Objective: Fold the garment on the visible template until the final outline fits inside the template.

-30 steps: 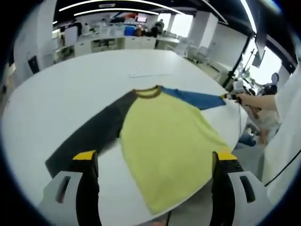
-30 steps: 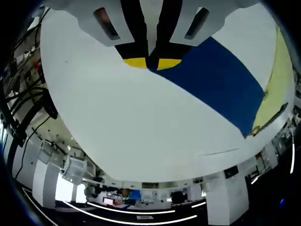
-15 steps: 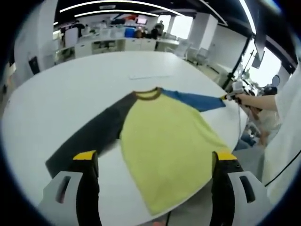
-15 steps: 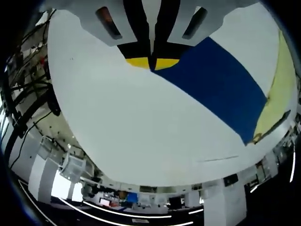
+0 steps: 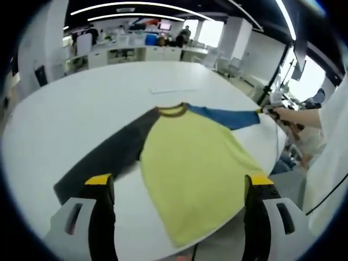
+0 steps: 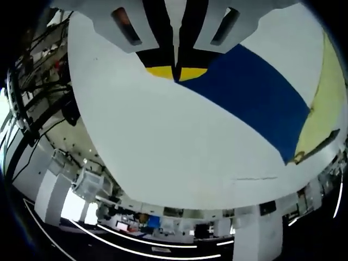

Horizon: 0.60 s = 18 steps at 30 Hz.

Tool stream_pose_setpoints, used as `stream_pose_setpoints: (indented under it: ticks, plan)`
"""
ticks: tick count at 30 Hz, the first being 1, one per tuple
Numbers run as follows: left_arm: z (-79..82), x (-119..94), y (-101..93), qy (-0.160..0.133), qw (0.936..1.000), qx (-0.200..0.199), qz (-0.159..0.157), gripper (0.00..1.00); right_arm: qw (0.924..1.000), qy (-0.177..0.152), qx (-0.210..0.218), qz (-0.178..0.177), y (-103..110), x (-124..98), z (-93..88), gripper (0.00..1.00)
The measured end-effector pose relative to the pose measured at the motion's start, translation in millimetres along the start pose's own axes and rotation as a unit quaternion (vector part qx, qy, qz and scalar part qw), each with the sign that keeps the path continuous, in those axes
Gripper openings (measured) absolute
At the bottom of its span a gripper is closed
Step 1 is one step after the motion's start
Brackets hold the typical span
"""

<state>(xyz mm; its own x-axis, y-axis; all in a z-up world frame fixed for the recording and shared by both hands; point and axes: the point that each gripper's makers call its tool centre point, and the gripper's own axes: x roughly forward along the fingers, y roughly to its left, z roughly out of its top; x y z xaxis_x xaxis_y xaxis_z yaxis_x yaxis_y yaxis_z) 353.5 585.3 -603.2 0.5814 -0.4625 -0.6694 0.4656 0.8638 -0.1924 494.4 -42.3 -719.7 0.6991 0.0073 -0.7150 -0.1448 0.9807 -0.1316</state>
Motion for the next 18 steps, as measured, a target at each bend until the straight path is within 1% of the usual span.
stream_pose_setpoints:
  ticks: [6,14,18]
  plan:
    - [1.6,-3,-2.3,-0.009,1.0000,0.001,-0.001,0.96,0.9999,-0.012,0.003,0.002,1,-10,17.9,0.02]
    - [0.3,-8,-4.1,-0.020,0.9998,-0.002,-0.003,0.96,0.9997,-0.019,-0.004,0.012,7,-27,29.0,0.02]
    - [0.4,-11,-4.2,-0.026,0.9996,-0.002,-0.004,0.96,0.9993,-0.031,0.007,0.021,9,-36,40.0,0.02]
